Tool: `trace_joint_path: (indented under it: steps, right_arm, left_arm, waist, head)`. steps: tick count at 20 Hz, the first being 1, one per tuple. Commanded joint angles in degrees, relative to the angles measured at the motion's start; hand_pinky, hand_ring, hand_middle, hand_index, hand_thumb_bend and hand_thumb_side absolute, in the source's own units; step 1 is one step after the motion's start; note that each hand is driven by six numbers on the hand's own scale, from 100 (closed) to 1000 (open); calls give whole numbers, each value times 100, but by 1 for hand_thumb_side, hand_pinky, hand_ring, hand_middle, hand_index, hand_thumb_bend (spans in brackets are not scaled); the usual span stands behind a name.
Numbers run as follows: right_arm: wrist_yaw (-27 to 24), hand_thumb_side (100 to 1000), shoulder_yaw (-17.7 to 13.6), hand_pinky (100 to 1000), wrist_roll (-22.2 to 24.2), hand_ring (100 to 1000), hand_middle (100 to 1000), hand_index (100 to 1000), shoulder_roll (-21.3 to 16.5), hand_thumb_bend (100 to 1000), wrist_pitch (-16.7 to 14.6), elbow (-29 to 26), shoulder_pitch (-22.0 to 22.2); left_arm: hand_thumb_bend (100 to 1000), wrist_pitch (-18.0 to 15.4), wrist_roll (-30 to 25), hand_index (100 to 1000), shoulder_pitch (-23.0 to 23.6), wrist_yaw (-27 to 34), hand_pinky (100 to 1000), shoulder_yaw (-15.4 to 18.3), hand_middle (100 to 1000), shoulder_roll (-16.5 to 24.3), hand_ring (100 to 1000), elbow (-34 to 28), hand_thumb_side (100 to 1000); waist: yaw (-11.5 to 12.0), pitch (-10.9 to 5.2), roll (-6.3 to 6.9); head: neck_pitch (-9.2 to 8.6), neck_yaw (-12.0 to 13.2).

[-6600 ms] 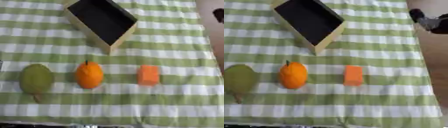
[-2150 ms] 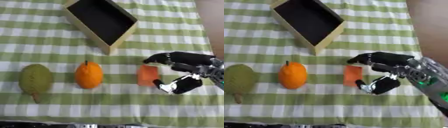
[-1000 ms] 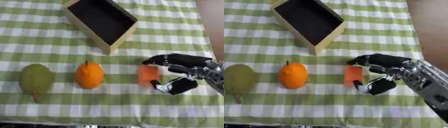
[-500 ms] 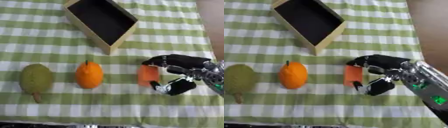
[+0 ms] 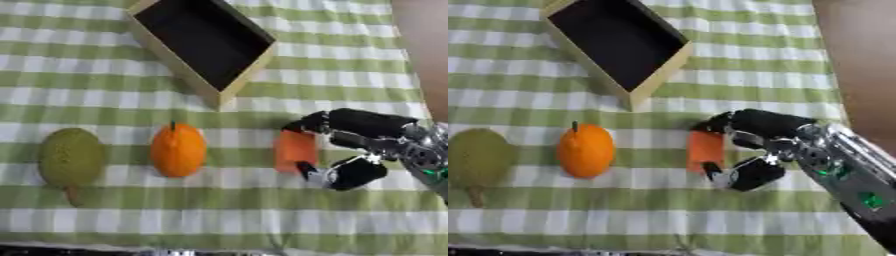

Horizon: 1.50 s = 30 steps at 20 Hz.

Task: Pick up objects on the table and place them in the box.

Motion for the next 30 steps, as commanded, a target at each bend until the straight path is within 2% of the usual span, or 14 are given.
trace_joint_path:
  steps: [1, 10, 13, 16, 23, 30]
  right_arm:
    - [-111, 405, -23, 838, -106, 844, 748, 917, -80, 100, -13, -50, 122]
    - [-320, 288, -82, 811, -433, 808, 678, 816, -122, 100, -187, -50, 276]
    - [-300, 252, -99, 797, -505, 777, 628, 781, -119, 100, -218, -50, 296]
    - [-371, 237, -133, 797, -605, 773, 611, 768, -112, 100, -235, -50, 301]
    - [-573, 122, -285, 804, -913, 778, 574, 745, -198, 100, -391, -50, 174]
    - [-765, 132, -408, 802, -1065, 769, 560, 734, -496, 100, -807, -50, -213]
  left_arm:
    - [423, 6, -25, 876, -84, 15, 792, 7, 698, 32, 767, -113, 632]
    - [415, 30, -79, 876, -82, 18, 791, -10, 699, 30, 768, -113, 639]
    - [408, 41, -97, 875, -88, 18, 790, -15, 699, 24, 768, -113, 644]
    - [407, 57, -116, 874, -83, 14, 790, -19, 700, 26, 768, -113, 647]
    - [405, 79, -132, 875, -70, 8, 790, -17, 701, 34, 769, -113, 648]
    - [403, 78, -137, 875, -57, 5, 790, -18, 701, 48, 769, -113, 647]
  waist:
    - [-1, -36, 6]
    - [-7, -42, 3]
    - [-3, -42, 5]
    - [-10, -44, 4]
    - [-22, -59, -5]
    - [-27, -80, -24]
  head:
    - [-34, -9]
    - [-57, -11]
    - [-73, -8]
    - [-73, -2]
    - [-66, 10]
    - [-42, 14]
